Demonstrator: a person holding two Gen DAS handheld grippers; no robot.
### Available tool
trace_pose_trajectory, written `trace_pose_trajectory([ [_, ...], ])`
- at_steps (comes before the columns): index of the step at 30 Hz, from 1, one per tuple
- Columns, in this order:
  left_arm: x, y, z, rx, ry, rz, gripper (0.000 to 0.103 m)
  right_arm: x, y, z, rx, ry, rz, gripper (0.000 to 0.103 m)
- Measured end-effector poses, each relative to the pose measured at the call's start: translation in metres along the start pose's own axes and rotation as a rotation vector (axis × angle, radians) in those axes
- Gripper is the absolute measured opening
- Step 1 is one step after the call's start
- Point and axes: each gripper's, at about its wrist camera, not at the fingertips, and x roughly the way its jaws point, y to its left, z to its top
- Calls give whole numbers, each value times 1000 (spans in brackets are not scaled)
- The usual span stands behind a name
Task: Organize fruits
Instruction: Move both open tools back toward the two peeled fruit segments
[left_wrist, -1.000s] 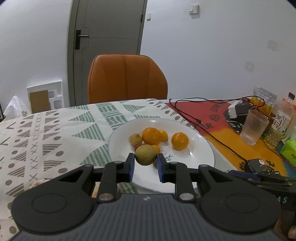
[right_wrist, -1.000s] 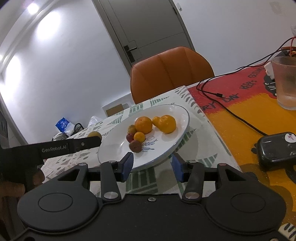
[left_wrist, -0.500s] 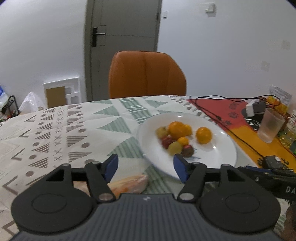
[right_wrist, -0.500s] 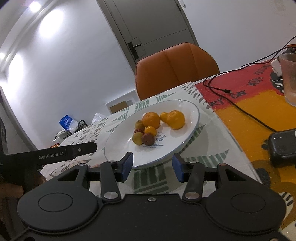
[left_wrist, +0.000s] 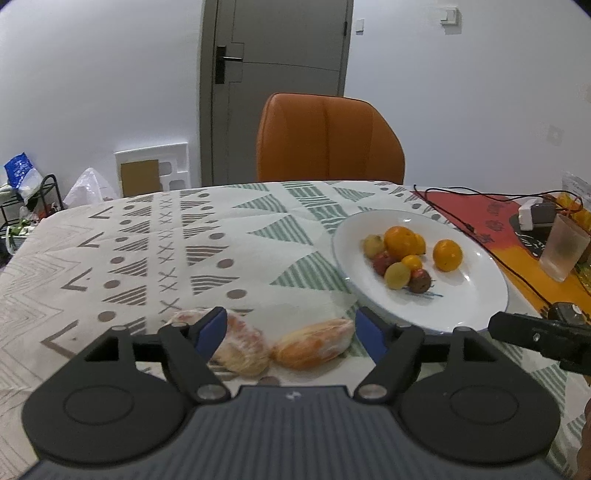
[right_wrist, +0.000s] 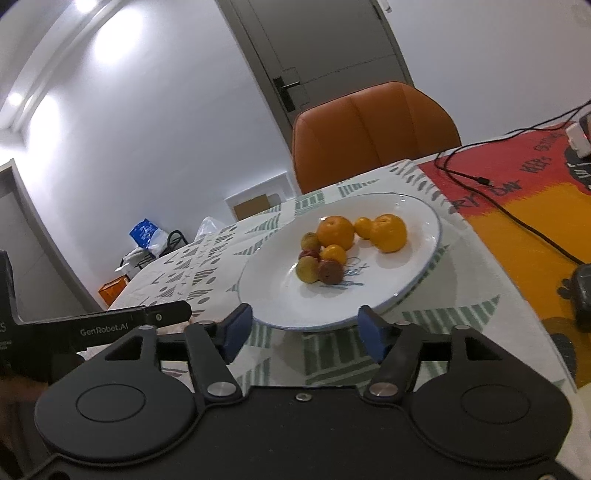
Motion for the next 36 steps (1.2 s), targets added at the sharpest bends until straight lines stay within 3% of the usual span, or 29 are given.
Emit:
trace_pose_trajectory([
  [1, -1, 3, -1, 0, -1, 5, 80, 1, 3, 0, -6, -4, -1, 76],
  [3, -3, 9, -2, -5, 3, 11, 80, 3, 8, -1, -13, -14, 2, 95],
  [5, -3, 16, -4, -10, 19, 11, 81, 5, 12, -1, -19, -21, 9, 103],
  [7, -3, 22, -6, -5, 28, 30, 92, 7, 18, -2, -35, -19, 17, 103],
  [10, -6, 29, -11, 4, 10, 71, 98, 12, 26, -4, -50, -3, 26, 103],
  [29, -13, 69, -22, -43, 45, 107, 99, 42, 68, -13, -134, 96, 109, 103],
  [36, -14, 75, -22, -48, 46, 111, 99, 59, 83, -15, -175, 140, 85, 103],
])
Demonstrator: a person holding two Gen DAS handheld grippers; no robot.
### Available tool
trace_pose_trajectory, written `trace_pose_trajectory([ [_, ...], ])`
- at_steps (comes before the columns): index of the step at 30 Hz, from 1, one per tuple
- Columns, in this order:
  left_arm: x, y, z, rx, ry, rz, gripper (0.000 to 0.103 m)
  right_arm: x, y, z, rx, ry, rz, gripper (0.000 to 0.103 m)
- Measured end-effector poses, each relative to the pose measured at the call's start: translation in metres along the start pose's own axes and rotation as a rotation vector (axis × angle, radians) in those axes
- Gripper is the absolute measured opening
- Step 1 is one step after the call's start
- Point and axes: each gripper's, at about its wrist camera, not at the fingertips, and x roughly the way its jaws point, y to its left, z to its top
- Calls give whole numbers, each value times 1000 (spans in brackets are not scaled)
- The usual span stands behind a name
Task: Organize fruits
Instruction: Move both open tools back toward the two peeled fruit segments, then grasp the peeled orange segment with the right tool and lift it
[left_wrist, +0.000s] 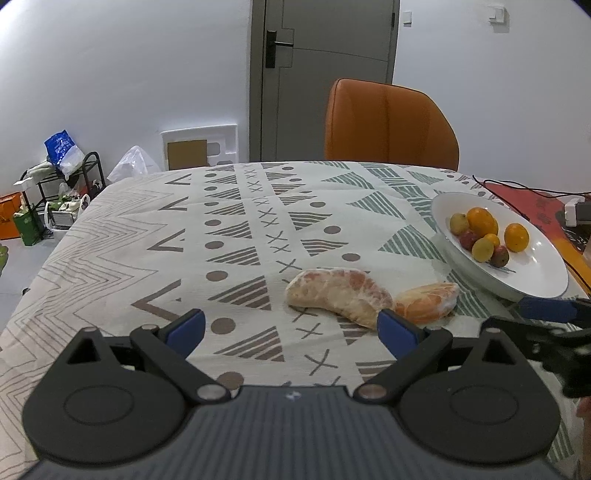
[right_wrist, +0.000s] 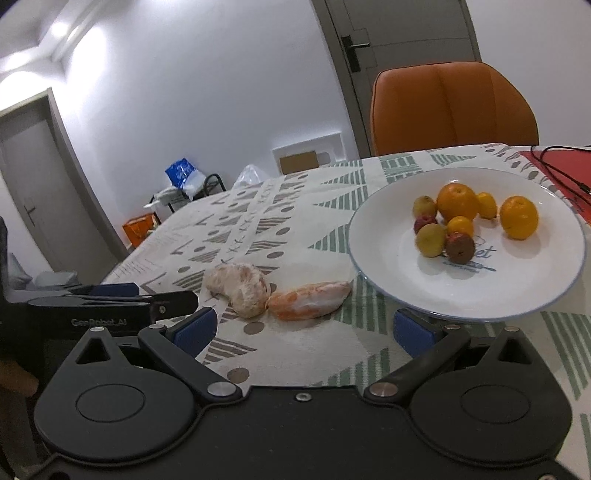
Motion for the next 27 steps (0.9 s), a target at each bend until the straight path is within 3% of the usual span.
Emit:
trace_pose_trajectory([
  [11, 2, 14, 7, -16, -4, 2, 99, 26, 13, 5, -23, 36, -49, 91],
  [20, 10, 30, 3, -44, 17, 0, 99, 42, 26, 4, -86, 41, -127, 89],
  [24, 13, 35, 2, -58, 21, -4, 98, 47, 32, 4, -95, 55, -140, 78],
  [27, 15, 38, 1, -63, 26, -6, 99, 49, 35, 2, -106, 54, -159, 78],
])
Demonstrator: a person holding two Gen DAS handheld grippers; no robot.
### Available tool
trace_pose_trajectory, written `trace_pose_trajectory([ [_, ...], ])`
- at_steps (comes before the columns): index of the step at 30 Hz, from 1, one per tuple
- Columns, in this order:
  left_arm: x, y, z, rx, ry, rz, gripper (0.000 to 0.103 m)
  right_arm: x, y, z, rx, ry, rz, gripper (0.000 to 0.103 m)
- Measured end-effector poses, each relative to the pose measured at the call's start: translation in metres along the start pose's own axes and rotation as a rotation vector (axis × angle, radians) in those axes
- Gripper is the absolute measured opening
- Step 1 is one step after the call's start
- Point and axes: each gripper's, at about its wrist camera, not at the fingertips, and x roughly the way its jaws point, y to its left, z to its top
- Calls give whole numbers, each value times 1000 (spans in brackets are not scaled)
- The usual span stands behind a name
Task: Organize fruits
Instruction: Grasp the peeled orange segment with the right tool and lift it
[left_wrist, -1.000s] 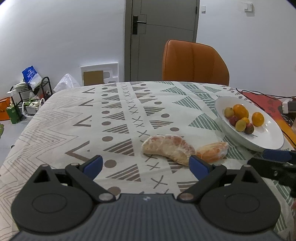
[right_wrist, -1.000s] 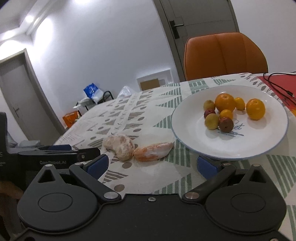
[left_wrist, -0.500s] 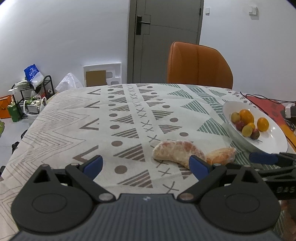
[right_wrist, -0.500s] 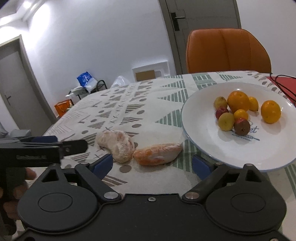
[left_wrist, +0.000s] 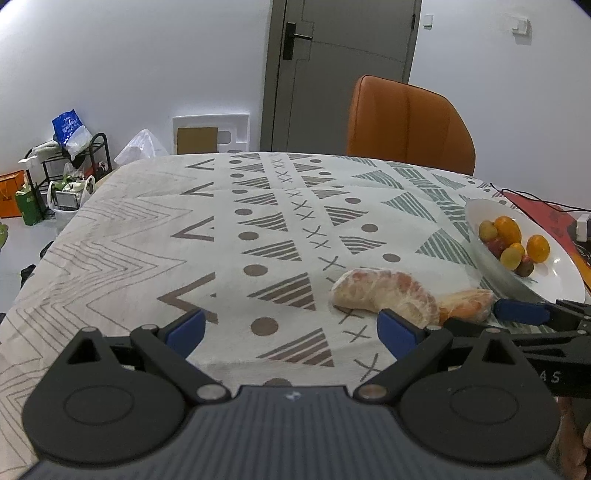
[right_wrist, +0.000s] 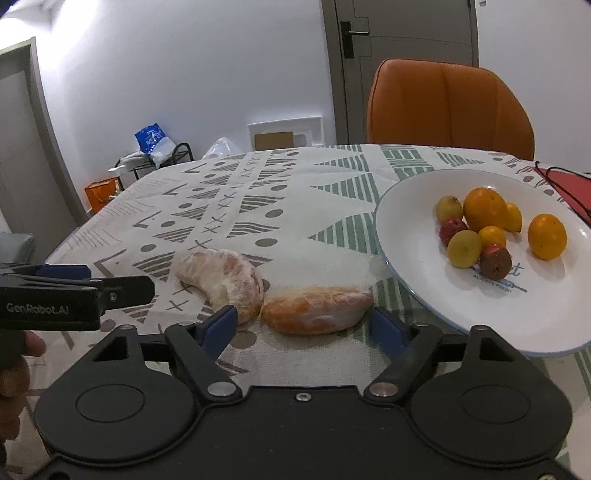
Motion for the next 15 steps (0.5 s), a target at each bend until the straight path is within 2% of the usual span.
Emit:
trace_pose_trajectory([
  [7, 3, 9, -3, -21, 9, 2, 99, 5, 9, -1, -71, -18, -70, 74],
  [11, 4, 14, -3, -35, 11, 6, 99, 5, 8, 1, -73, -20, -71, 63],
  [15, 3, 14, -3, -40, 7, 4, 99, 1, 4, 1, -62, -16, -46, 61],
])
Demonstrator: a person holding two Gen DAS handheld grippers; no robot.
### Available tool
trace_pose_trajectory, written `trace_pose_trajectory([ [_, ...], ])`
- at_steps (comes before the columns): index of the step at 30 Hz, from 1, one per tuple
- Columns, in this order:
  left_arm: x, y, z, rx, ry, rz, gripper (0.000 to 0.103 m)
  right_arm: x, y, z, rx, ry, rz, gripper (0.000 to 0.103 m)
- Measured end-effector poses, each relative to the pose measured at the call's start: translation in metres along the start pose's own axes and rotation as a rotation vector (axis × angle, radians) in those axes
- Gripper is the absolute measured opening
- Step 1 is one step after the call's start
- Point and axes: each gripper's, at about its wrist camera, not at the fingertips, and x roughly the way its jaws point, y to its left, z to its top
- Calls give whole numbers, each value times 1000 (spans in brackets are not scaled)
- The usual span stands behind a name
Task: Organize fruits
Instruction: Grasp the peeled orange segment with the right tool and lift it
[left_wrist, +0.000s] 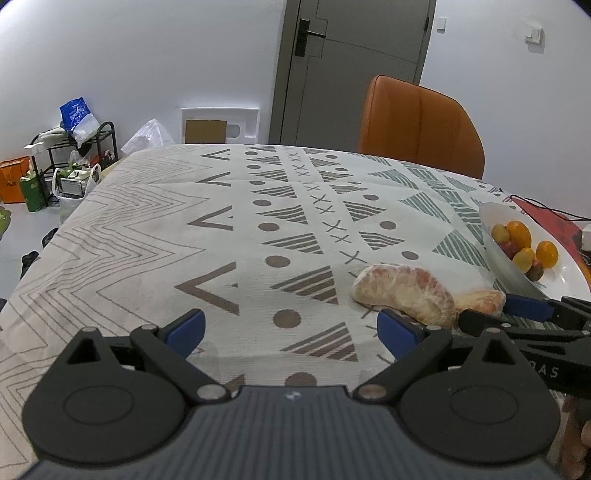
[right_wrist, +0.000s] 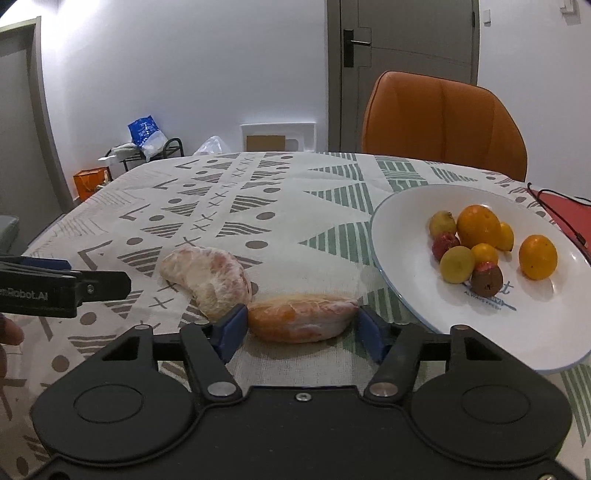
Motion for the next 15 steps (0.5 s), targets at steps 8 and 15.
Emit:
trace_pose_trajectory([
  [8, -2, -13, -2, 22, -5, -25, 99, -19, -7, -3, 35, -28, 56, 61],
  [15, -1, -27, -2, 40, -6, -41, 99, -38, -15, 0, 69, -78, 107, 61],
])
